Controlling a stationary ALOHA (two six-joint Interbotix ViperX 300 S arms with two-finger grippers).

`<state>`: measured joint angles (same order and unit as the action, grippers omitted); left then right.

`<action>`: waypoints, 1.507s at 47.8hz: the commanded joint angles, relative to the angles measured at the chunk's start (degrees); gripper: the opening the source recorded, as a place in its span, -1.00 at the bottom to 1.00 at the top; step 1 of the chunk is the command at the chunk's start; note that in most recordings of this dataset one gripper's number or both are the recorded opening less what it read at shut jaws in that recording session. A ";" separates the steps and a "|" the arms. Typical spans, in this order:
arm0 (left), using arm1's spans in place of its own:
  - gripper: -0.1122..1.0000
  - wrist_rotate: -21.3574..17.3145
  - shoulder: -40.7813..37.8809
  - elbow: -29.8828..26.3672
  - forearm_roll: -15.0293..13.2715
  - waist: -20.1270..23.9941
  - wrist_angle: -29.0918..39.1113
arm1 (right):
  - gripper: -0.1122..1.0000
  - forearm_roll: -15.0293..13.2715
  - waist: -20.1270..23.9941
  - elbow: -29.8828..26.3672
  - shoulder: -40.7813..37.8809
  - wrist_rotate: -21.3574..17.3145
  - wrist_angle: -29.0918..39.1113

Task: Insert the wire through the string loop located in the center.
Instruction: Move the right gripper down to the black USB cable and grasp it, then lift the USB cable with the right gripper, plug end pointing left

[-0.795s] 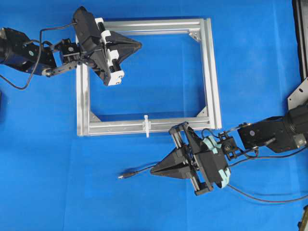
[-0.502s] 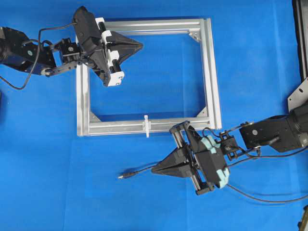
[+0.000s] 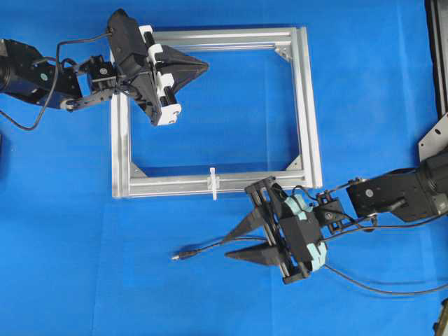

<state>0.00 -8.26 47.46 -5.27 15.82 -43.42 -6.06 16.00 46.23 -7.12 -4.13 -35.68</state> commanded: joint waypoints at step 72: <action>-0.80 -0.26 1.58 -1.14 0.26 -0.09 -0.35 | 0.20 7.38 0.18 -7.82 -13.18 0.00 2.90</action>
<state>-0.18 -8.26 47.29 -5.19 15.73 -43.42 1.14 16.26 39.02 -21.27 -4.22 -32.43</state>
